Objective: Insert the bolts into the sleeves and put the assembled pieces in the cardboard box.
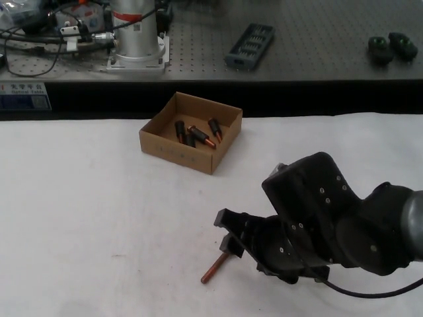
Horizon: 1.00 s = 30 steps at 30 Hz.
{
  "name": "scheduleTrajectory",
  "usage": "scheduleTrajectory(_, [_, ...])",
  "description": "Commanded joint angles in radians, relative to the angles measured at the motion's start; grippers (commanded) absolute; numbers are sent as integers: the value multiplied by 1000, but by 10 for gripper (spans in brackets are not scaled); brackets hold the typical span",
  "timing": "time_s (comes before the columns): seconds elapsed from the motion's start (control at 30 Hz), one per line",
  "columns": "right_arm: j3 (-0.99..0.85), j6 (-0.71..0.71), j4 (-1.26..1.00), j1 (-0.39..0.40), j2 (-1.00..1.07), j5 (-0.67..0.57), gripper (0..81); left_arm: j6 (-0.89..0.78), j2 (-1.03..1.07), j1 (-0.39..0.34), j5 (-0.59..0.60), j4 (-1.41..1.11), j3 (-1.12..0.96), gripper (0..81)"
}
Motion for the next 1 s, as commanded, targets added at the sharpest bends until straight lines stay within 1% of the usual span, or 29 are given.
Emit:
scheduleTrajectory(0.0, [-39,-15,74,-6,-12,71,487,15,-7,-2,2,-22,-4,7])
scheduleTrajectory(0.23, [-133,9,153,12,0,88,487,15,-7,-2,2,-22,-4,7])
scheduleTrajectory(0.47, [-250,10,299,31,102,90,487,15,-7,-2,2,-24,-4,7])
scheduleTrajectory(0.6, [-270,7,302,43,131,94,487,15,-7,-2,16,-24,-4,7])
scheduleTrajectory(0.77, [-273,23,302,43,157,94,487,17,-7,-2,93,-28,-4,7])
scheduleTrajectory(0.97, [-287,27,289,43,210,90,487,18,-7,-2,94,-28,-4,7])
